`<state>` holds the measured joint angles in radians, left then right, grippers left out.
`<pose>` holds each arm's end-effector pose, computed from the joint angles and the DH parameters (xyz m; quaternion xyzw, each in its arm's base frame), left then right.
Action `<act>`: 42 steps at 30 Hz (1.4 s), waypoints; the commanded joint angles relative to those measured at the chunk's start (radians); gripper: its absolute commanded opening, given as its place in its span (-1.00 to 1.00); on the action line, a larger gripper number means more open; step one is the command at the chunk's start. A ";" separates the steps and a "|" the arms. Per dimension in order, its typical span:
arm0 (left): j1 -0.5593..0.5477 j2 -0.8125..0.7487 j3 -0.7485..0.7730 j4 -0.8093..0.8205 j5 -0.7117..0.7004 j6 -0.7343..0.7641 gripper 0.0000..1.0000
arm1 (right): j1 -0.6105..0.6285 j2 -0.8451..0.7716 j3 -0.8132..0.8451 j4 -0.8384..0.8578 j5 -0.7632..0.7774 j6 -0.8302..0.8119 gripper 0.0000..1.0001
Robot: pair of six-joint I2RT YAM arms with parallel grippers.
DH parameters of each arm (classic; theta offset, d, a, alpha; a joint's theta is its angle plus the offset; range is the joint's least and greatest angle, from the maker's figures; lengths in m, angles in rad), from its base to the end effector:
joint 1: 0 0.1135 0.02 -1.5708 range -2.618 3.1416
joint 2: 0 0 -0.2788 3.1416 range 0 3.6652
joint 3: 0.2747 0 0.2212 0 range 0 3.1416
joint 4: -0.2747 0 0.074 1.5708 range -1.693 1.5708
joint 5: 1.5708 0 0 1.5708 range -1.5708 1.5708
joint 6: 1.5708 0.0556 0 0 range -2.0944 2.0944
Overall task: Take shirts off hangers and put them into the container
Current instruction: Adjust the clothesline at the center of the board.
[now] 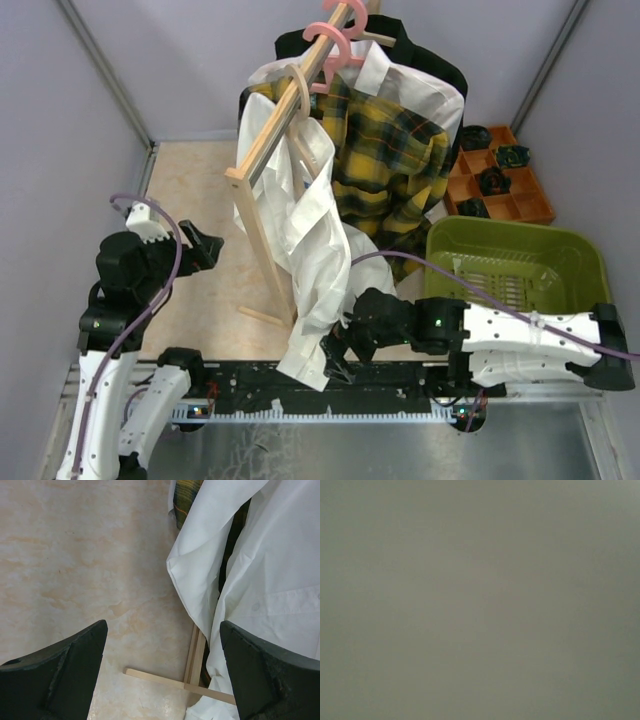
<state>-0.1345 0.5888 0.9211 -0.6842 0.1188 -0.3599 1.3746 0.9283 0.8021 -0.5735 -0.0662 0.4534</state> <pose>0.0894 -0.0188 0.3500 -0.0583 0.8171 -0.1870 0.5421 0.0297 0.1682 0.2861 -0.4153 0.8055 0.3523 0.2337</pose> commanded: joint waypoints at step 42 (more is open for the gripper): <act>-0.003 -0.097 0.058 -0.228 -0.253 -0.023 0.98 | -0.260 1.047 0.249 0.785 -0.224 -0.093 0.98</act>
<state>-0.1345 0.4725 0.9390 -0.8902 -0.0868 -0.3676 1.1687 1.9102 1.0271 0.2680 -0.3328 0.4416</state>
